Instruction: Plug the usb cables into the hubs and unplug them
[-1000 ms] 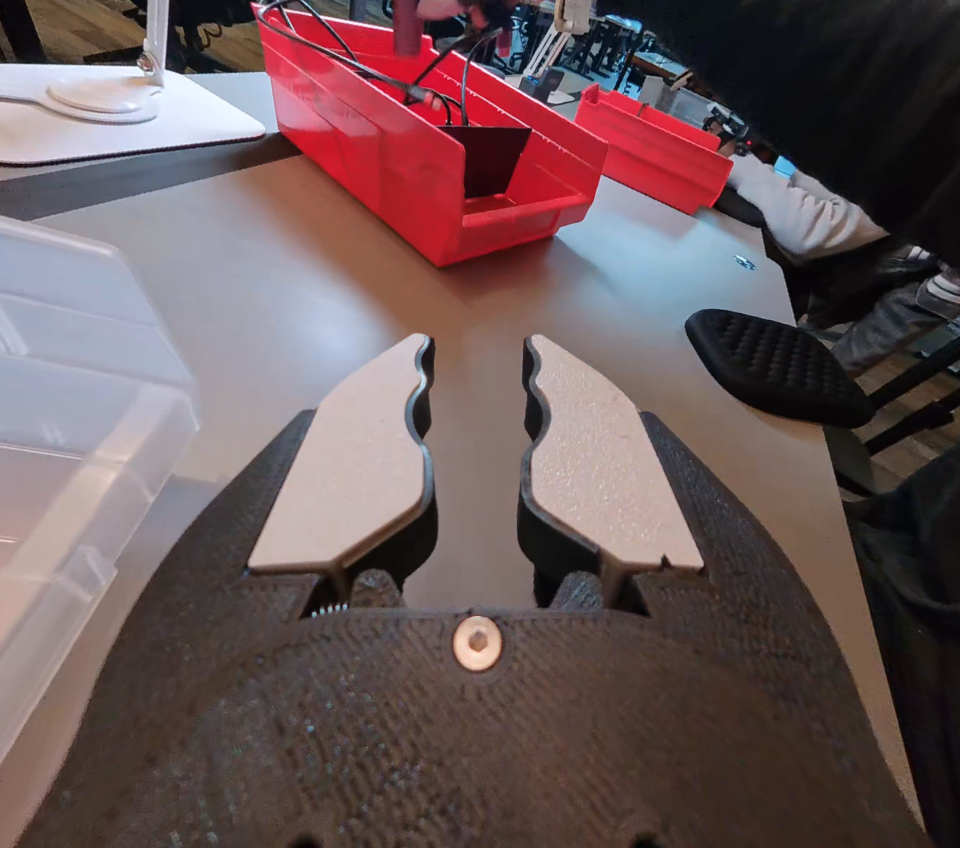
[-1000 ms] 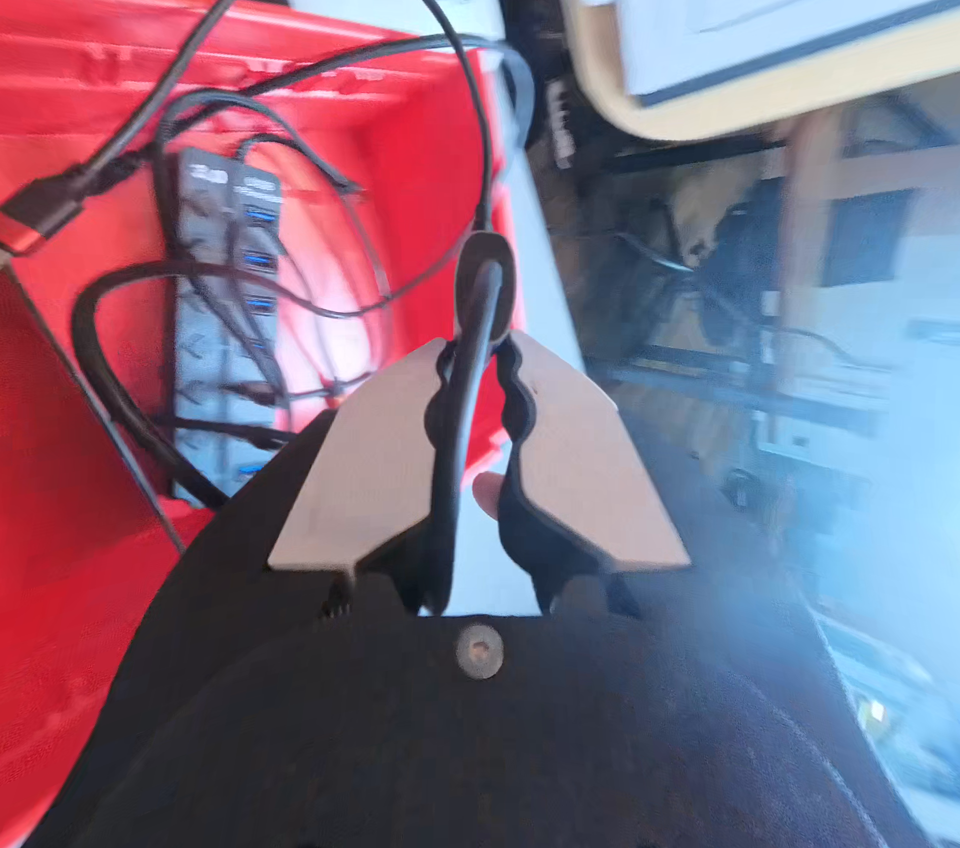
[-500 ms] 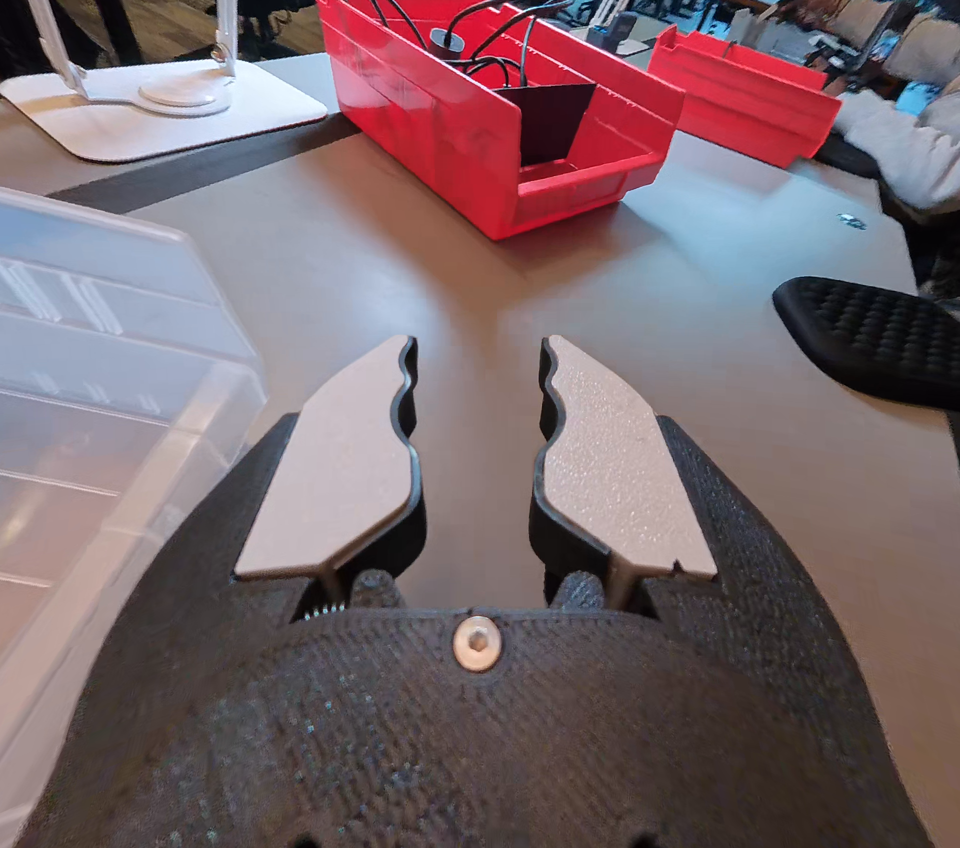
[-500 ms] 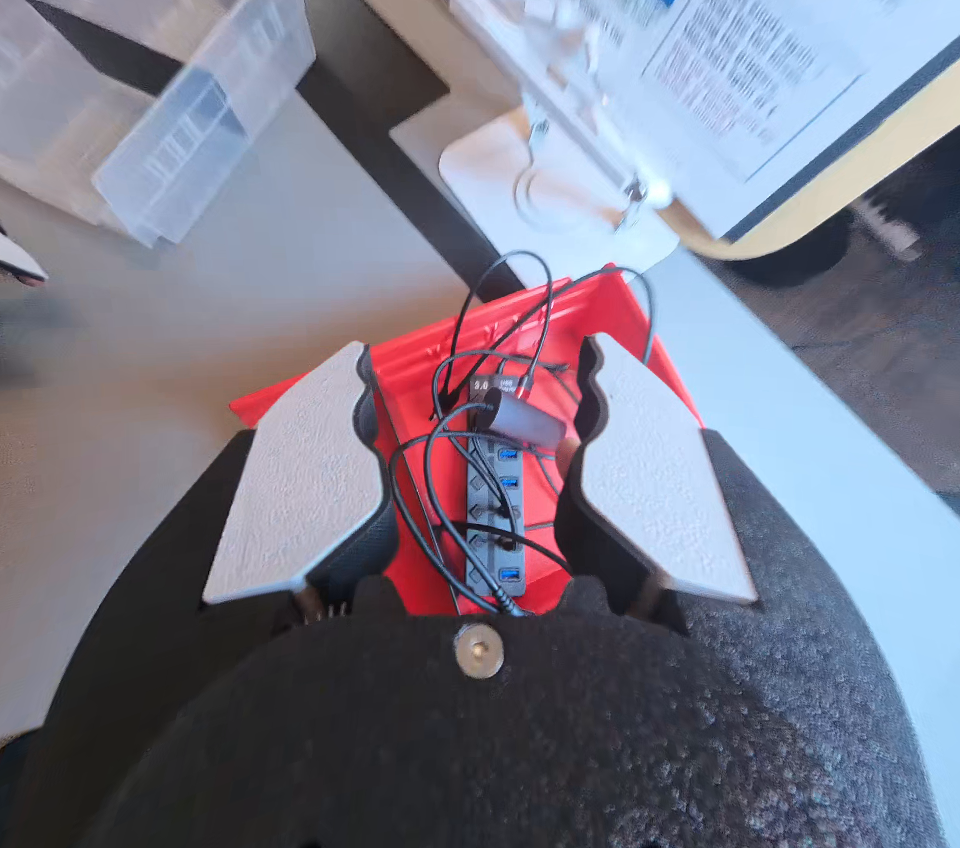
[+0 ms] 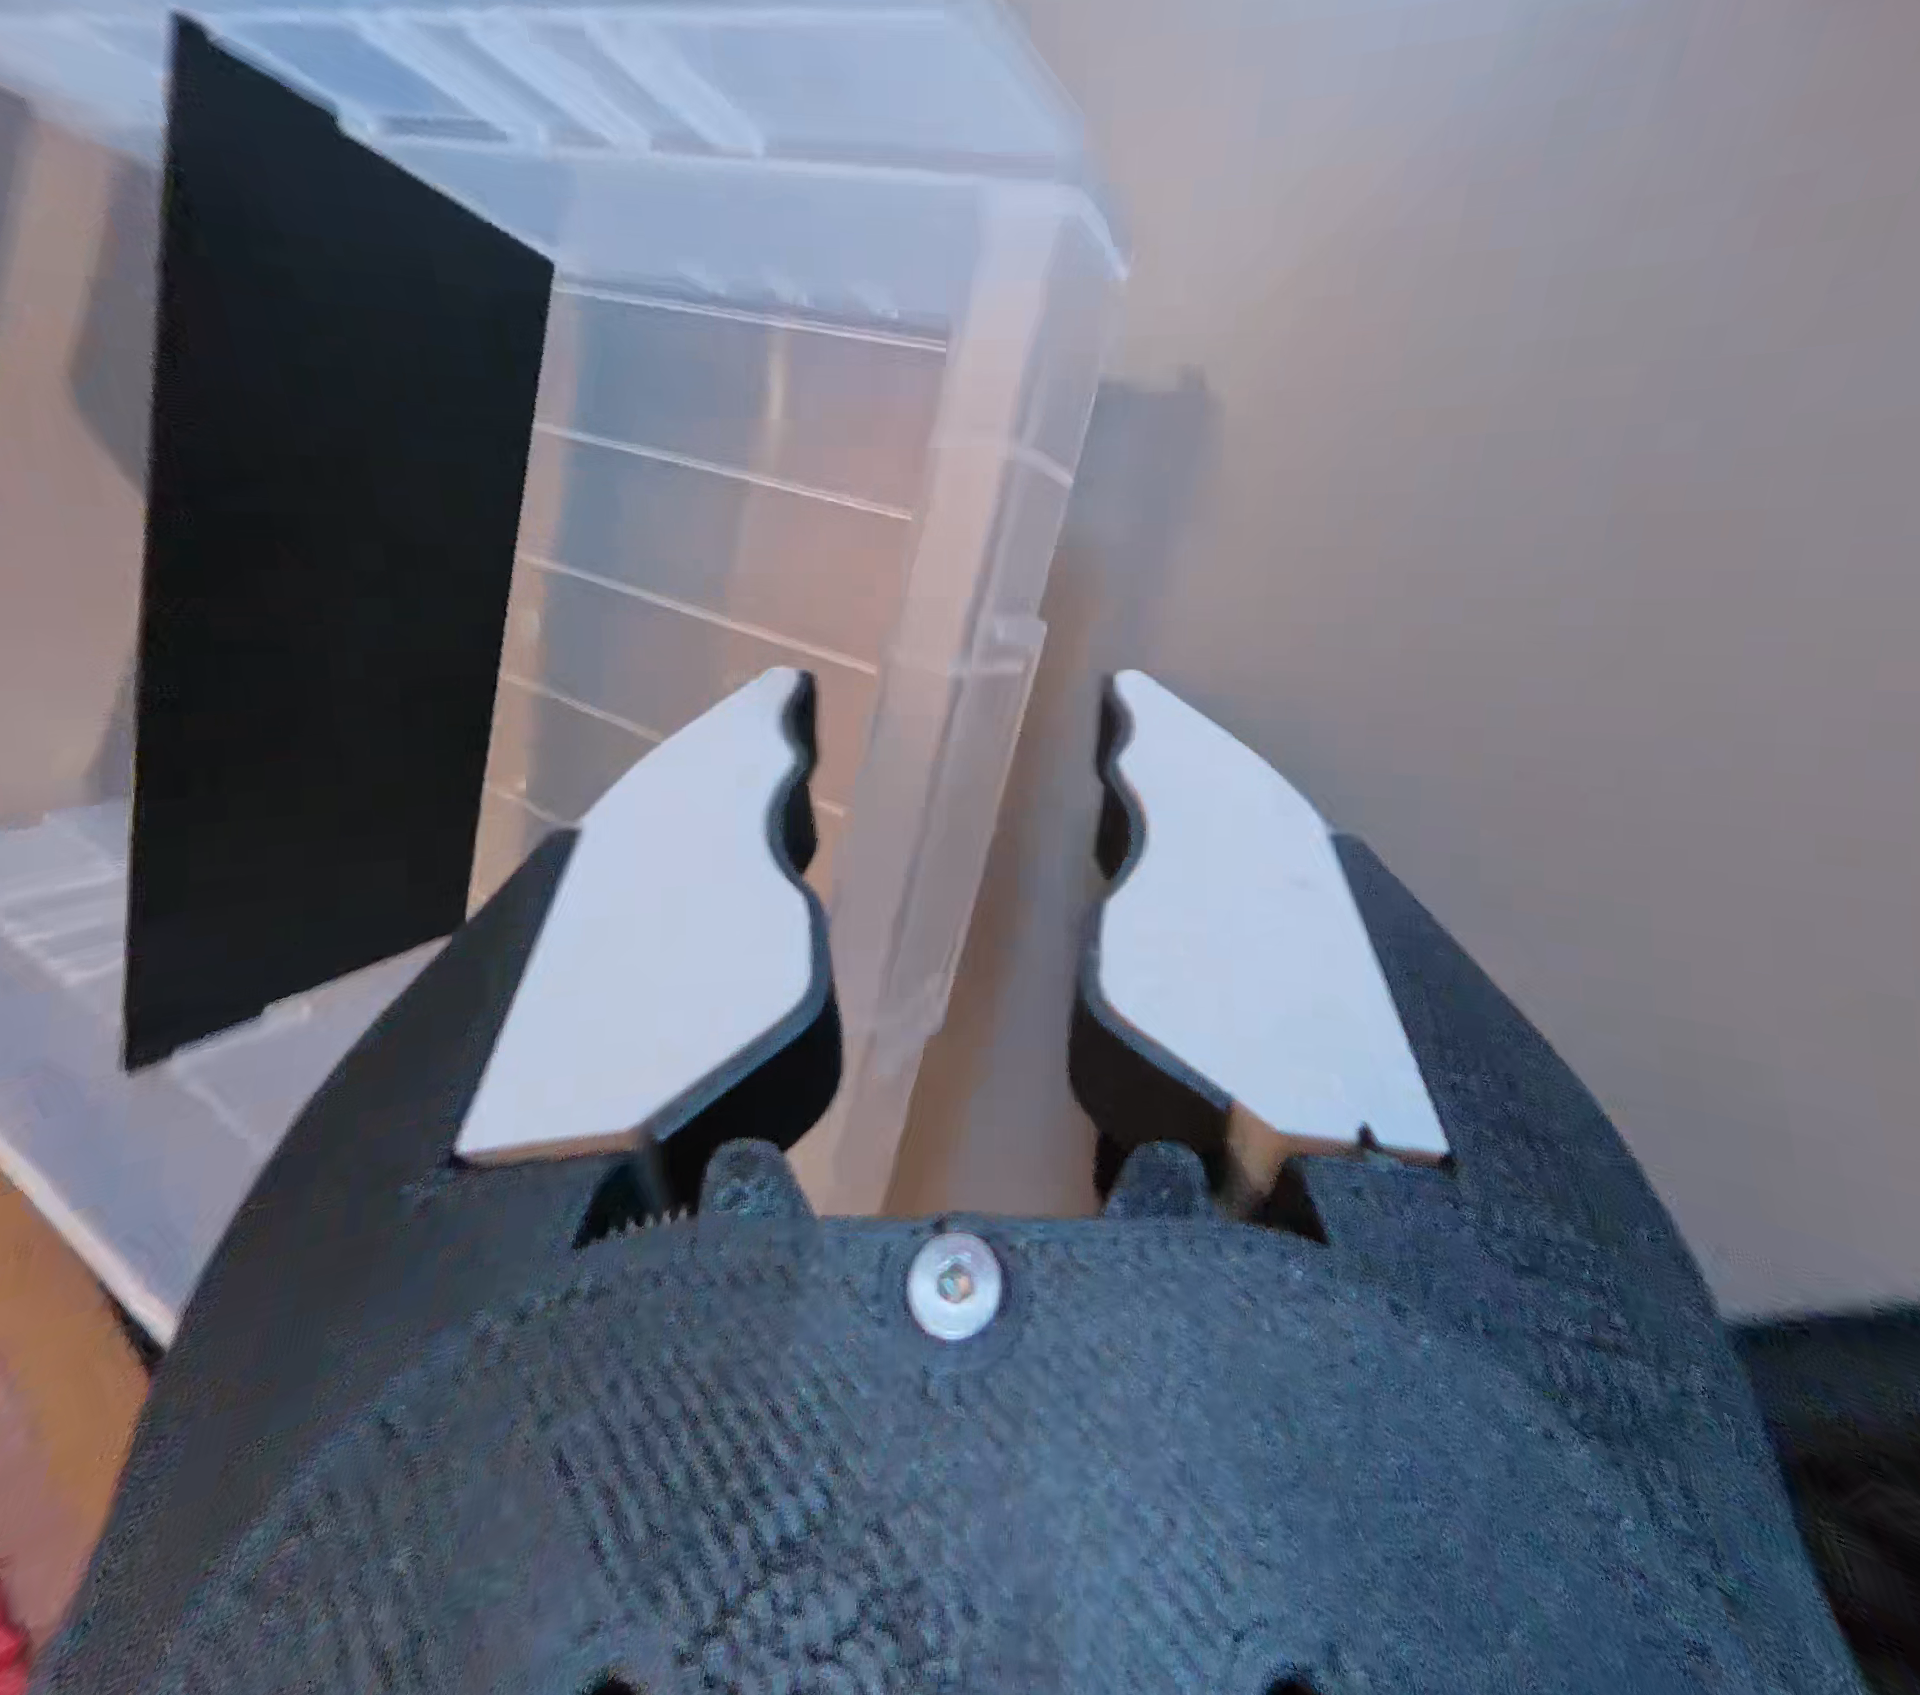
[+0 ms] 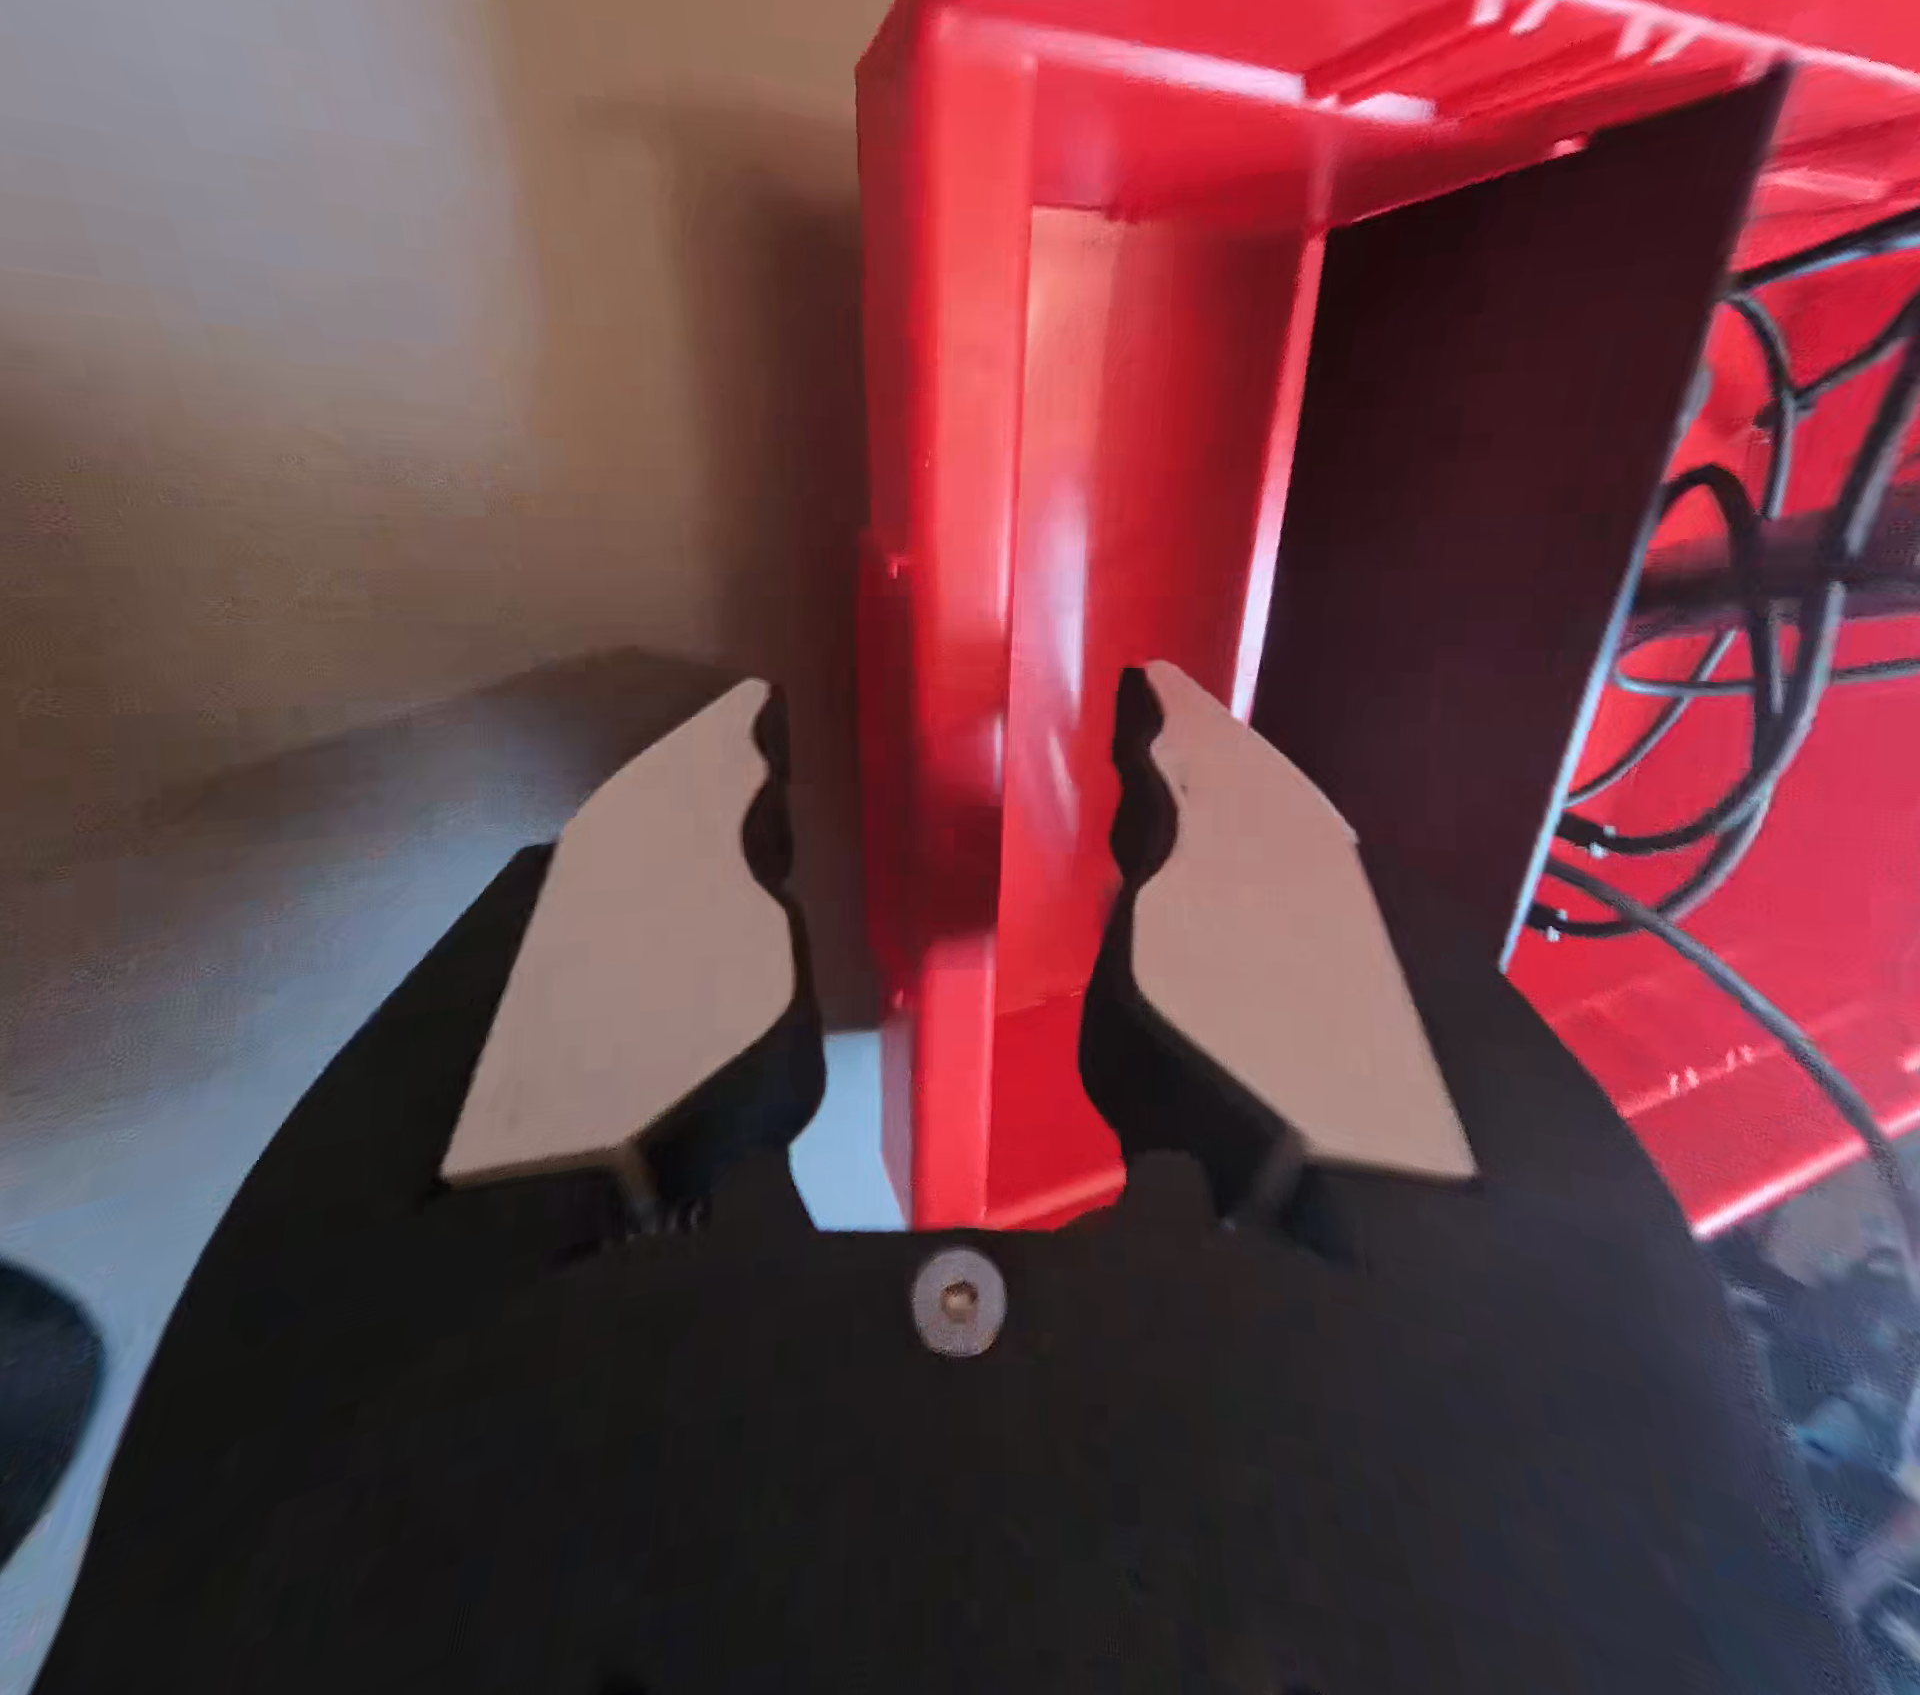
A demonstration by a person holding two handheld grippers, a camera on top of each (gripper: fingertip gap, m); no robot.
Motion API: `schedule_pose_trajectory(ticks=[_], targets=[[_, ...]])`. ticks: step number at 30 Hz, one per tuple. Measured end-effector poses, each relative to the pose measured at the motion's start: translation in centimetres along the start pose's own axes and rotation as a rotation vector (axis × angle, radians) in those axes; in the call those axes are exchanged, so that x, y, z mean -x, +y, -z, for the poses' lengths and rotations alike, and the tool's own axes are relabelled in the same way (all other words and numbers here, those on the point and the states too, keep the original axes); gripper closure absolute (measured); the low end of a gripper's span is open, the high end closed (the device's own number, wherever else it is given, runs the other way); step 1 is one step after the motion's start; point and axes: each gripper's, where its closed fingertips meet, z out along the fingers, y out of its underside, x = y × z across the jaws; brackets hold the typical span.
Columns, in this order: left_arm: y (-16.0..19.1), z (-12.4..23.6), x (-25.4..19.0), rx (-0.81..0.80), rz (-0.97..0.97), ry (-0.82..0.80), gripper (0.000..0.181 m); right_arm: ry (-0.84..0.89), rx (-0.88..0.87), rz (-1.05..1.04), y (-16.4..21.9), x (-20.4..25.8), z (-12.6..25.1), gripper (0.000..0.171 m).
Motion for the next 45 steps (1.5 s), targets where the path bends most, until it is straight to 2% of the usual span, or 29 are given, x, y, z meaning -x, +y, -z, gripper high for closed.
schedule_pose_trajectory(ticks=[2, 3, 6, 9, 14, 17, 19, 21, 23, 26, 29, 32, 34, 35, 36, 37, 39, 42, 45], targets=[[-0.1, -1.5, 0.3, 0.025, -0.119, -0.05, 0.147, 0.006, -0.007, 0.083, -0.6, 0.4, -0.9, 0.141], [-0.6, -1.8, 0.3, 0.006, -0.191, -0.075, 0.15, 0.028, -0.009, 0.11, -0.9, 0.5, -1.0, 0.143], [-2.6, -2.0, -1.0, -0.073, -0.231, -0.078, 0.151, 0.025, -0.042, 0.154, -1.8, 2.4, -0.3, 0.142], [-4.5, -1.8, -3.2, -0.111, -0.29, -0.062, 0.151, 0.033, -0.095, 0.169, -2.5, 5.4, 0.8, 0.142], [-8.4, -1.3, -7.8, -0.266, -0.504, 0.033, 0.151, 0.046, -0.209, 0.216, -4.2, 11.1, 2.9, 0.142], [-10.3, -1.1, -8.7, -0.376, -0.595, 0.008, 0.147, 0.052, -0.281, 0.192, -5.0, 14.4, 4.7, 0.142], [-10.4, -0.2, -8.4, -0.413, -0.553, -0.008, 0.141, 0.045, -0.4, 0.146, -5.8, 16.4, 7.2, 0.138], [-10.5, 2.3, -8.1, -0.498, -0.434, 0.003, 0.14, 0.021, -0.568, 0.018, -6.2, 17.6, 10.9, 0.132], [-10.6, 6.0, -9.3, -0.626, -0.235, 0.122, 0.141, 0.061, -0.707, -0.16, -5.1, 16.7, 14.4, 0.133], [-10.3, 11.5, -13.6, -0.746, 0.104, 0.443, 0.137, 0.269, -0.803, -0.512, 0.2, 12.7, 17.2, 0.136], [-10.8, 14.6, -17.9, -0.813, 0.333, 0.582, 0.13, 0.337, -0.76, -0.829, 5.7, 10.7, 15.1, 0.132], [-12.3, 13.5, -19.9, -0.83, 0.427, 0.422, 0.126, 0.25, -0.737, -0.967, 5.9, 10.7, 11.2, 0.119], [-13.3, 11.2, -21.3, -0.748, 0.423, 0.359, 0.132, 0.242, -0.693, -0.978, 5.3, 10.3, 9.2, 0.12], [-13.4, 9.4, -21.7, -0.672, 0.377, 0.296, 0.136, 0.228, -0.674, -0.971, 4.9, 10.1, 8.7, 0.129], [-13.3, 7.7, -21.5, -0.606, 0.331, 0.212, 0.14, 0.23, -0.677, -0.977, 4.6, 9.9, 8.7, 0.135], [-13.7, 7.0, -21.0, -0.604, 0.306, 0.145, 0.144, 0.276, -0.669, -0.99, 4.9, 9.4, 8.8, 0.138], [-14.1, 7.3, -20.2, -0.615, 0.299, 0.095, 0.152, 0.38, -0.661, -0.976, 5.6, 9.1, 9.4, 0.157], [-14.3, 7.7, -20.5, -0.625, 0.235, 0.073, 0.159, 0.508, -0.654, -0.919, 6.1, 9.6, 10.9, 0.158], [-14.4, 9.5, -20.8, -0.681, 0.223, 0.073, 0.162, 0.621, -0.719, -0.845, 6.0, 10.3, 14.1, 0.16]])
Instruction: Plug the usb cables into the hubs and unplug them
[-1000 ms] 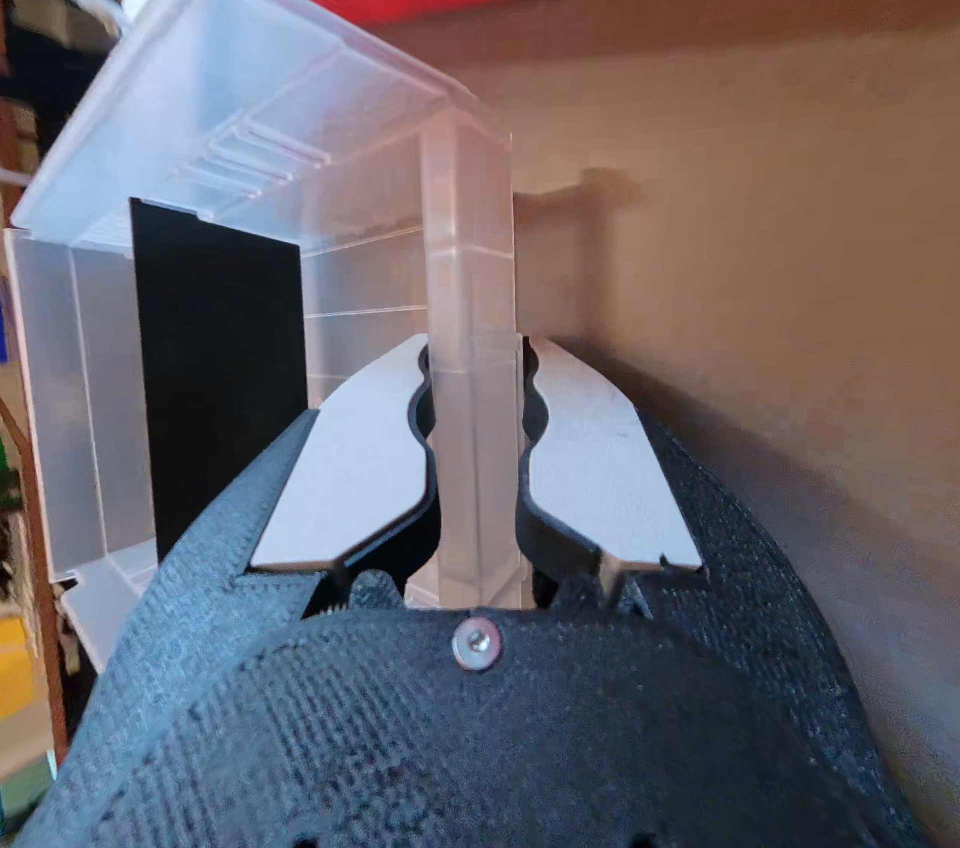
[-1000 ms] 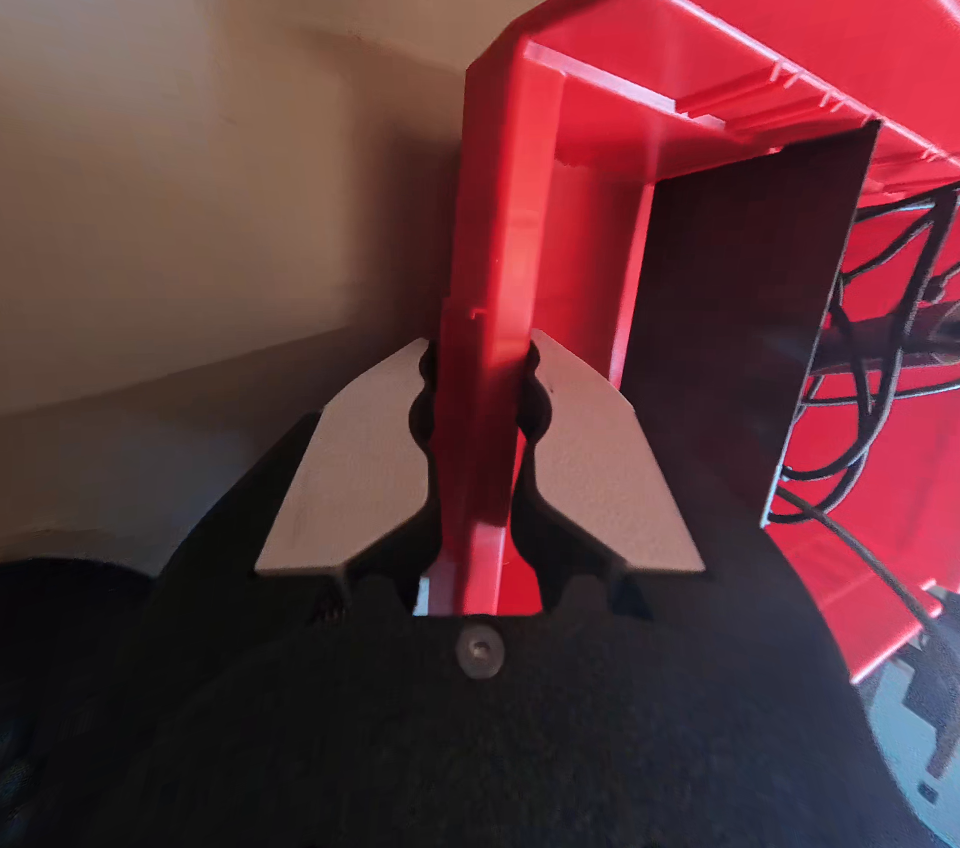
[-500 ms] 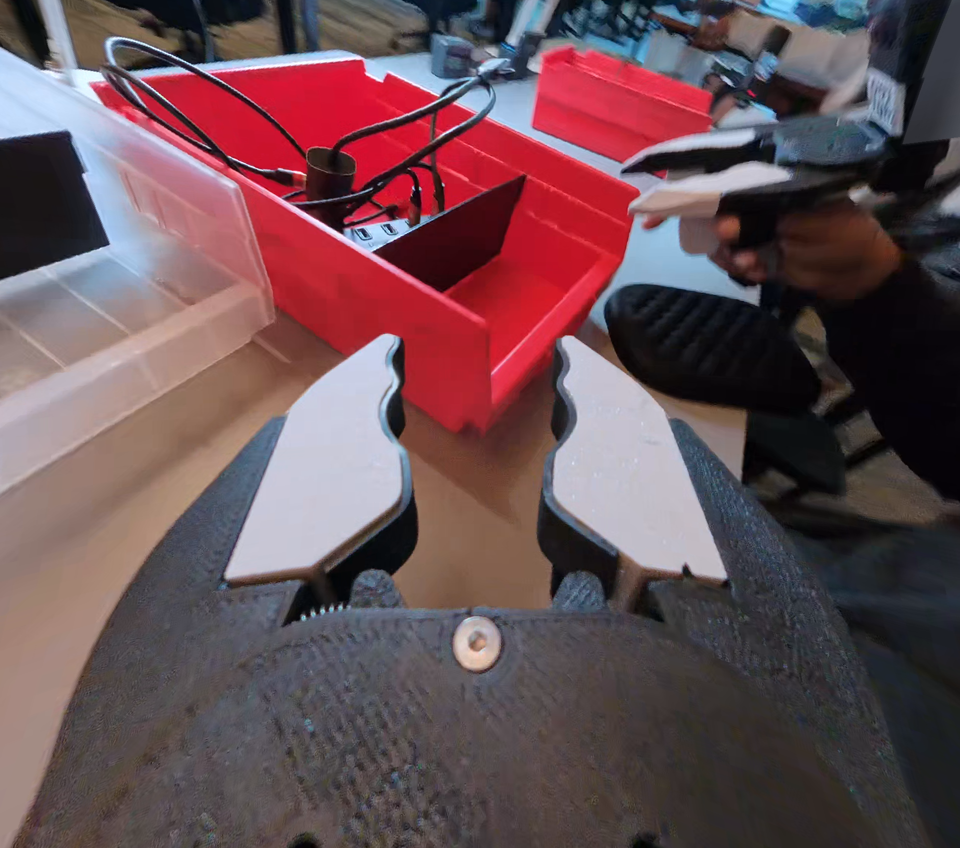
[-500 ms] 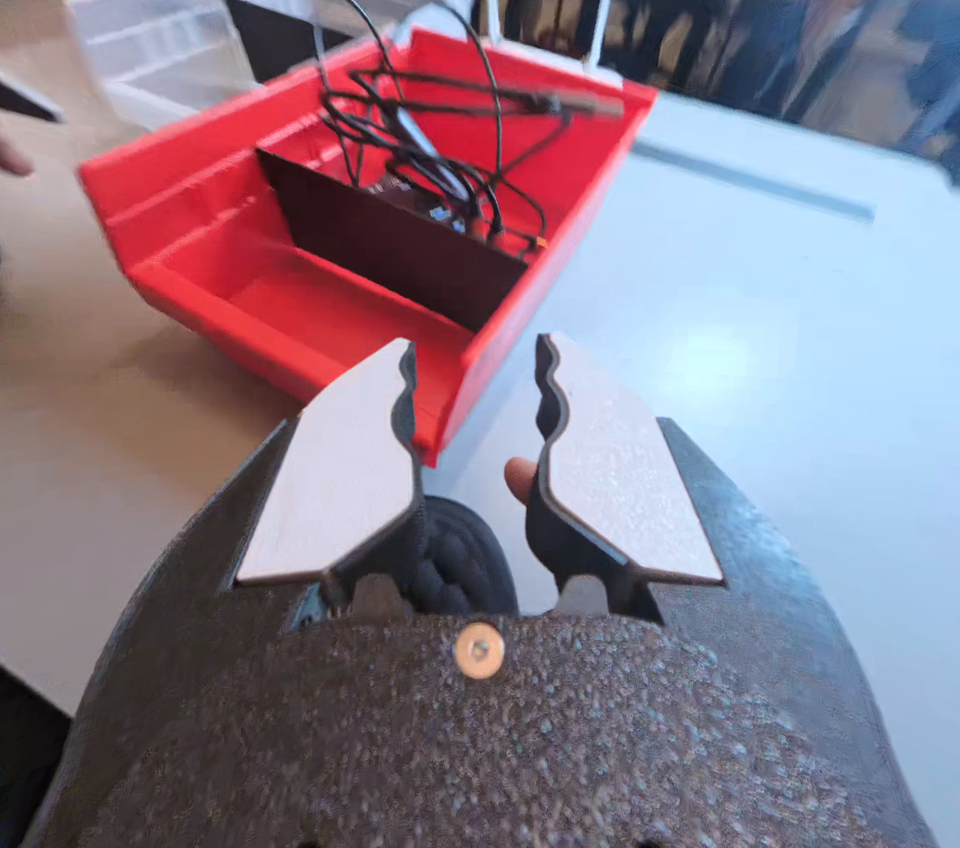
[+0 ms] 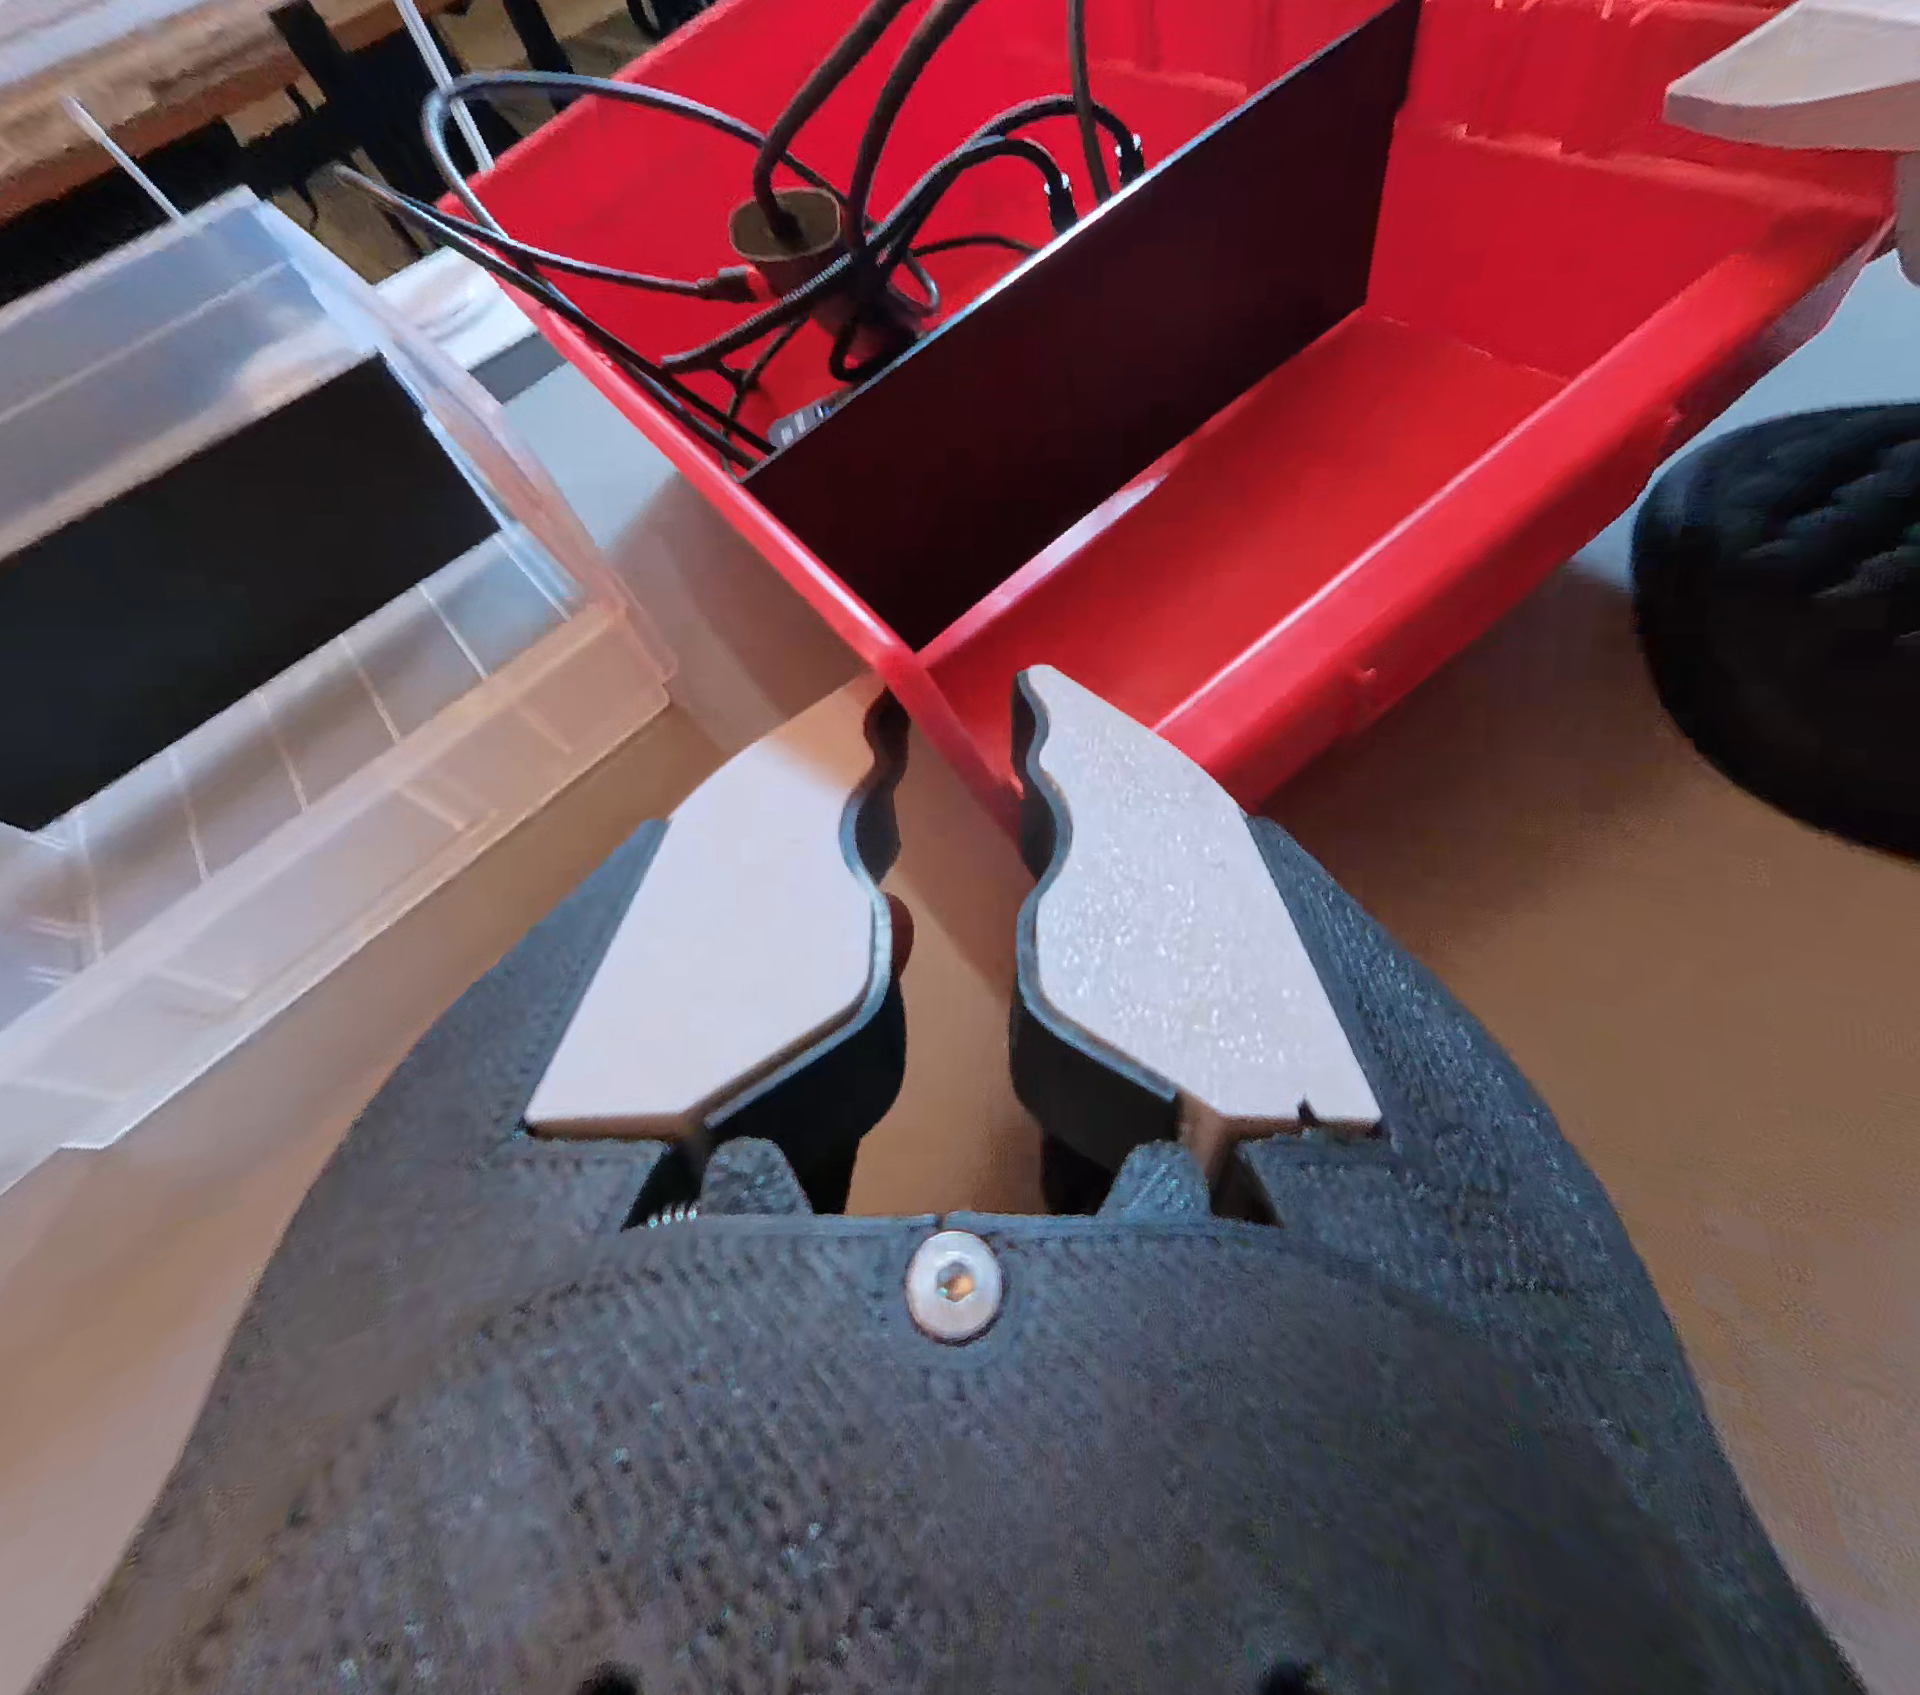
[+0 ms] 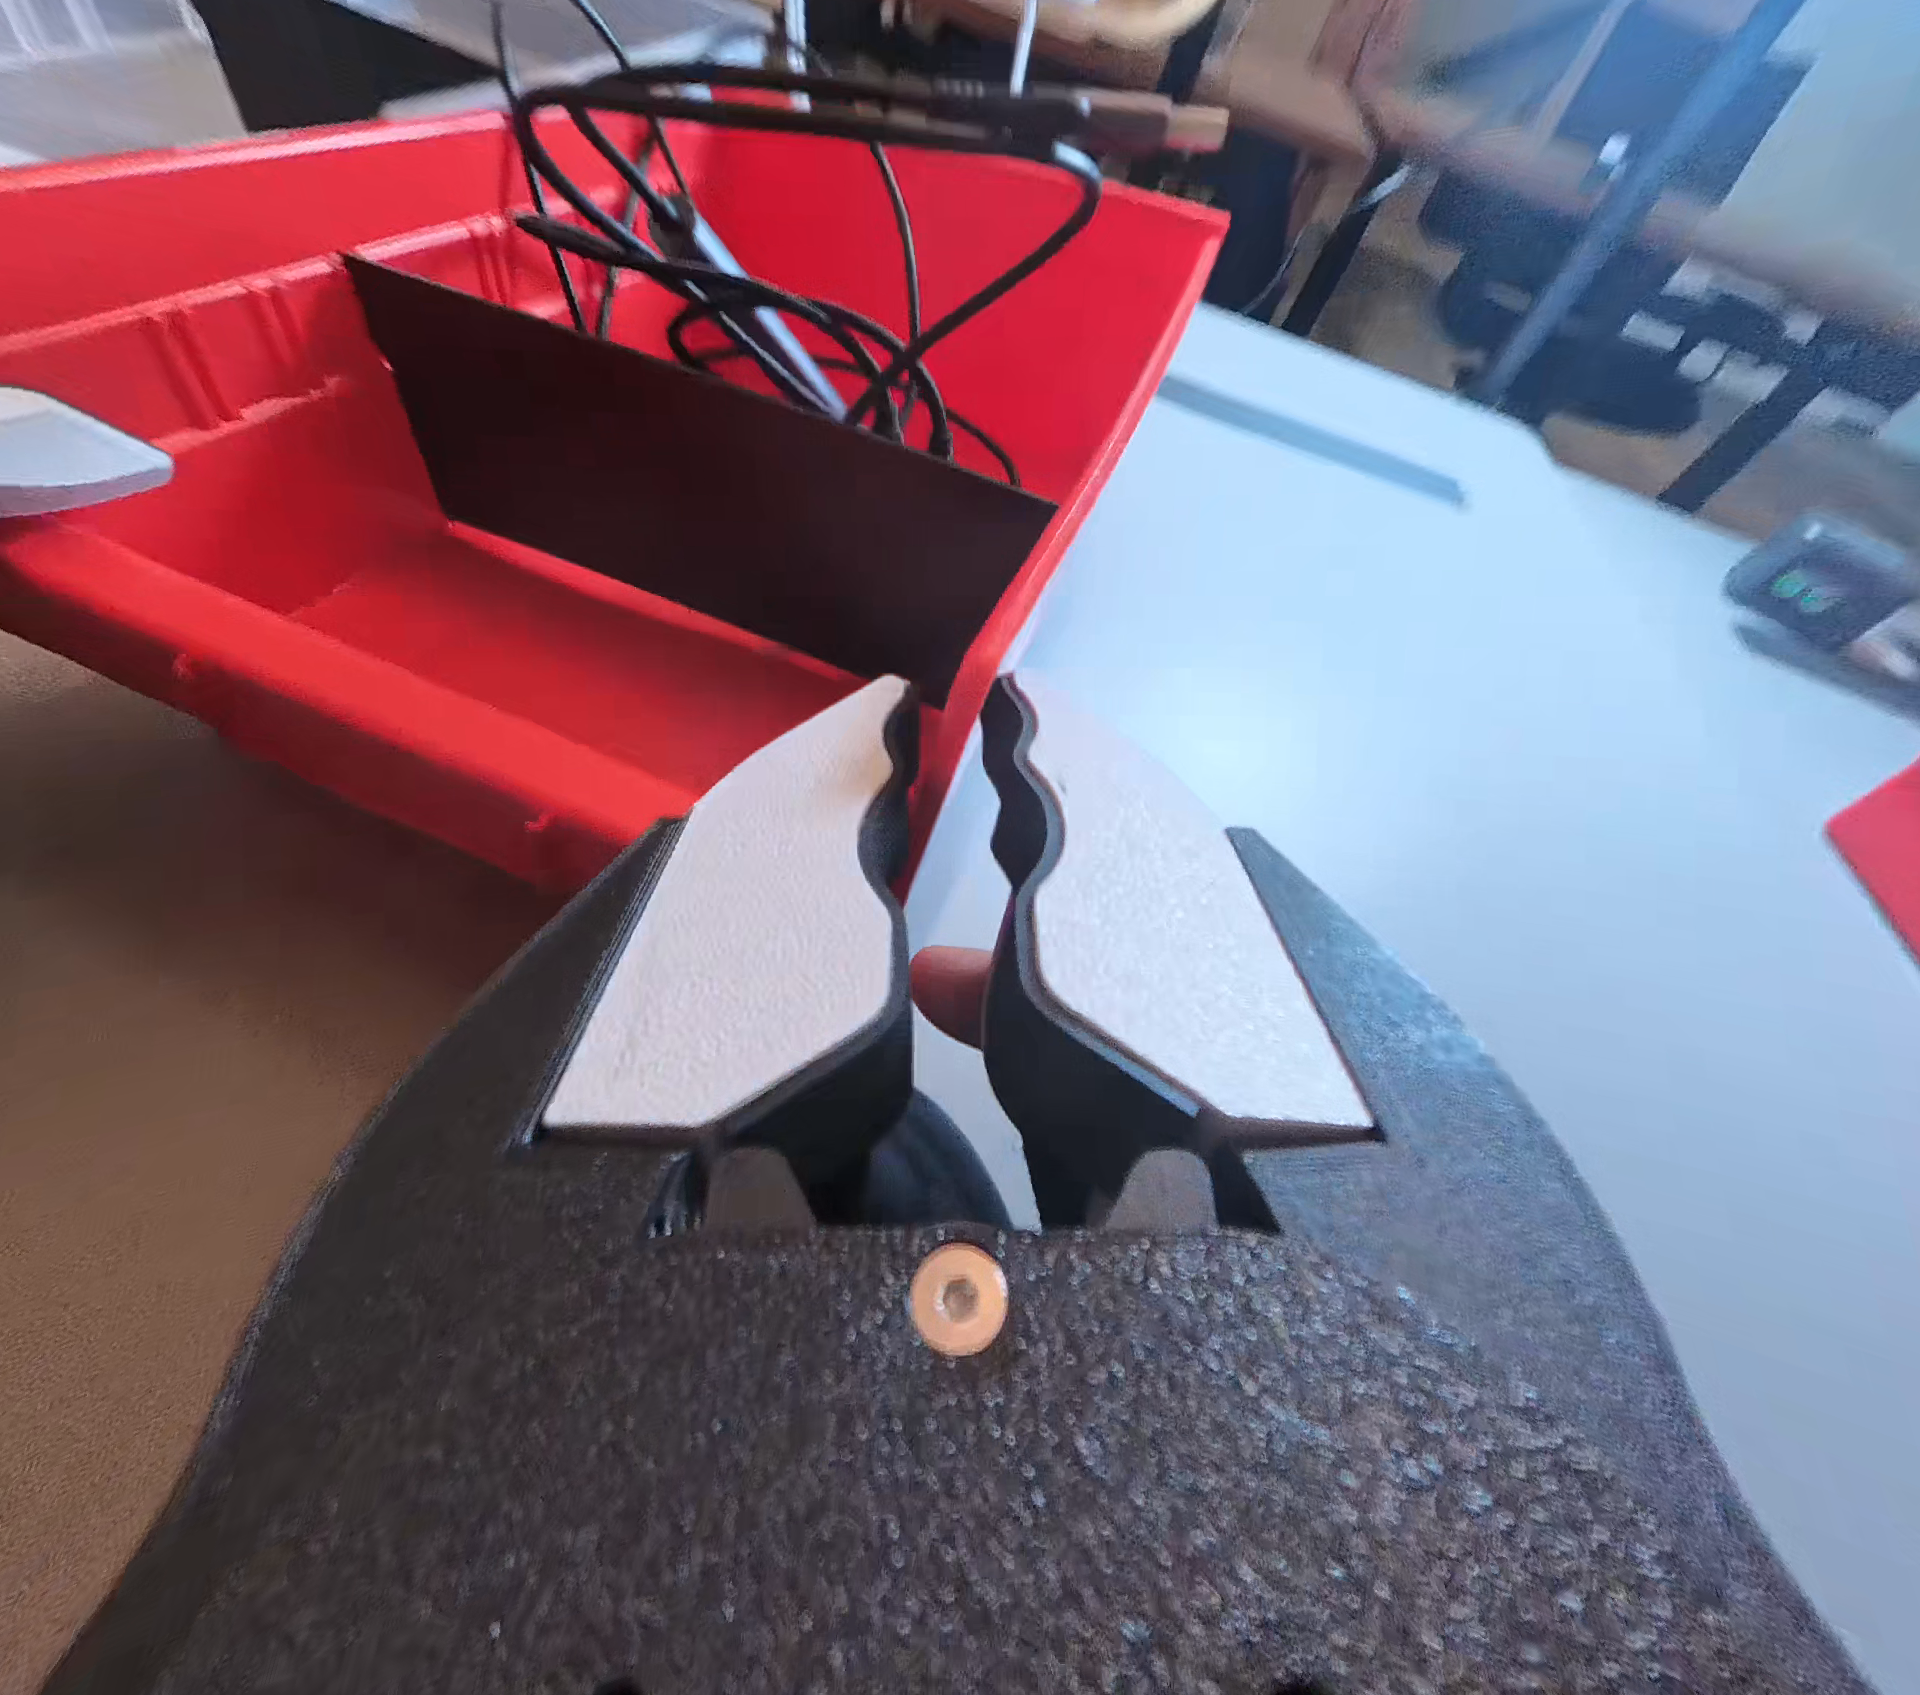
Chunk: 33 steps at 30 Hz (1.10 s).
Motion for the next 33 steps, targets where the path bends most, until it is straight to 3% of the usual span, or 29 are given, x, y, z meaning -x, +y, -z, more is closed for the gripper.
schedule_pose_trajectory(ticks=[7, 14, 19, 23, 28, 33], targets=[[-6.1, 7.2, 3.6, -0.189, -0.044, -0.135, 0.168, -0.002, -0.187, 0.088, -7.5, 2.6, 3.8, 0.16], [-7.7, 17.9, 12.1, -0.272, -0.026, -0.382, 0.171, -0.184, -0.385, 0.065, -16.4, 11.6, 2.6, 0.158], [-4.6, 25.4, 18.5, -0.24, 0.002, -0.562, 0.172, -0.369, -0.446, 0.06, -20.4, 20.7, -0.5, 0.156], [0.1, 28.2, 23.0, -0.15, 0.017, -0.666, 0.173, -0.482, -0.438, 0.104, -20.0, 27.9, -4.5, 0.156], [5.8, 28.5, 26.9, -0.11, 0.02, -0.711, 0.173, -0.562, -0.369, 0.115, -16.9, 34.1, -9.0, 0.154], [10.0, 25.2, 27.6, -0.072, 0.094, -0.628, 0.173, -0.572, -0.286, 0.121, -14.0, 34.5, -11.1, 0.154]])
